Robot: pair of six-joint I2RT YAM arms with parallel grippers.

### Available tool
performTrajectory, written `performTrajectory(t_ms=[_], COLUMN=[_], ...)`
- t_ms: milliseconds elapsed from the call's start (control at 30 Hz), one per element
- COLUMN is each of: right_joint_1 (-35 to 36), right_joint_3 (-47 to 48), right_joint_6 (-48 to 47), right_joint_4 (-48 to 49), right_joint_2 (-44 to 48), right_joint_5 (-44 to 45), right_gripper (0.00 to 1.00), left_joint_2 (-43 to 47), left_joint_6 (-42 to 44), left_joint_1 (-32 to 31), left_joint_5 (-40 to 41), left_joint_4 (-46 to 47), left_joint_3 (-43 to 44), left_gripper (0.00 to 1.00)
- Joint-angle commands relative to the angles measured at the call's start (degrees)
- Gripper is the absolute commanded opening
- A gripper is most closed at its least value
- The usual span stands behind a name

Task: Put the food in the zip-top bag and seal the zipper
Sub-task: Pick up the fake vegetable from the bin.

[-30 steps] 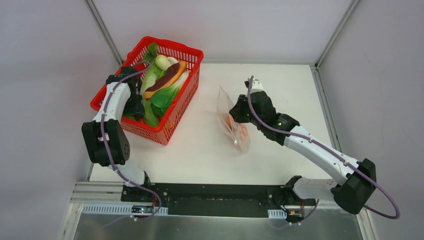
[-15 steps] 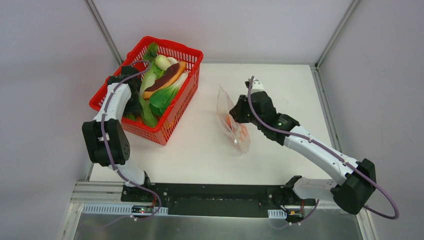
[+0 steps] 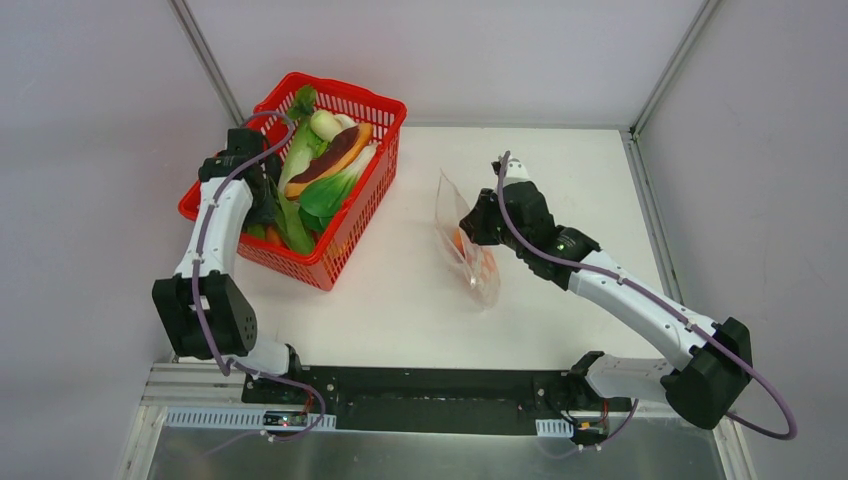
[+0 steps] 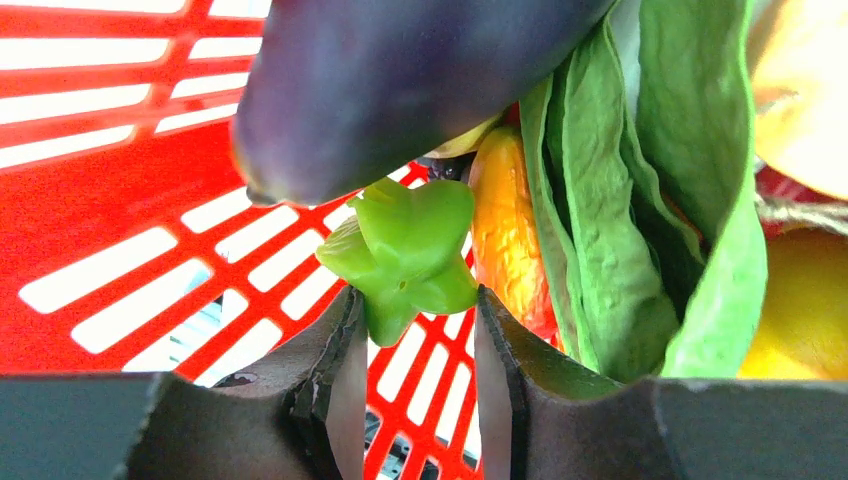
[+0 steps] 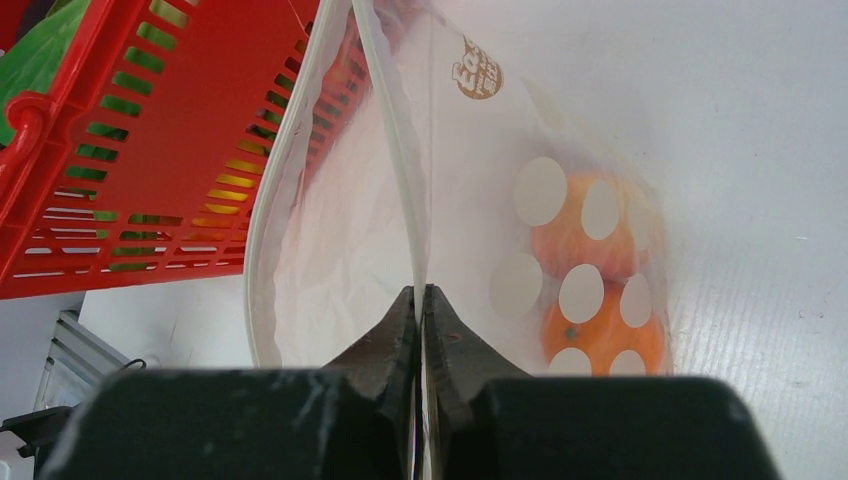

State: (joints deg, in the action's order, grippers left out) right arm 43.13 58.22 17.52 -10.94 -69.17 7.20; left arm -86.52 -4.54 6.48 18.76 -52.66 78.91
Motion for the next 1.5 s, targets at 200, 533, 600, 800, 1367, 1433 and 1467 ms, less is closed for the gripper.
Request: performTrajectory(t_ms=[200, 533, 600, 800, 1367, 1433, 1467], right_joint_1=[-0.2, -0.3, -0.4, -0.4, -0.4, -0.4, -0.4], right_joint_3=[-0.2, -0.2, -0.2, -0.2, -0.2, -0.5, -0.7], right_joint_6=[1.2, 1.8, 1.9, 2.5, 3.7, 4.0, 4.2], right_joint_4=[2.2, 2.6, 2.8, 3.4, 4.4, 4.8, 5.2], right_joint_2=[1.8, 1.7, 1.7, 1.8, 1.9, 2.2, 2.4], right_joint_5=[-0.8, -1.5, -1.7, -1.9, -1.7, -1.4, -1.3], right_gripper=[0.08, 0.08, 0.08, 0.08, 0.07, 0.07, 0.07], left_joint_2=[12.4, 18.6, 19.6, 24.4, 23.3, 22.2, 21.5], left_joint_6=[0.8, -1.3, -2.3, -10.8, -16.2, -16.6, -16.9], left_joint_1=[0.7, 0.7, 0.7, -0.7, -24.3, -26.4, -27.6], left_joint_5=[-7.9, -18.3, -22.8, -37.5, -42.1, -43.9, -44.5], left_joint_4=[-2.7, -0.3, 0.6, 9.6, 20.7, 22.1, 22.7], left_joint_3=[4.4, 5.3, 5.3, 3.9, 9.2, 9.0, 9.0], left_gripper=[0.00, 0.00, 0.00, 0.00, 0.00, 0.01, 0.01])
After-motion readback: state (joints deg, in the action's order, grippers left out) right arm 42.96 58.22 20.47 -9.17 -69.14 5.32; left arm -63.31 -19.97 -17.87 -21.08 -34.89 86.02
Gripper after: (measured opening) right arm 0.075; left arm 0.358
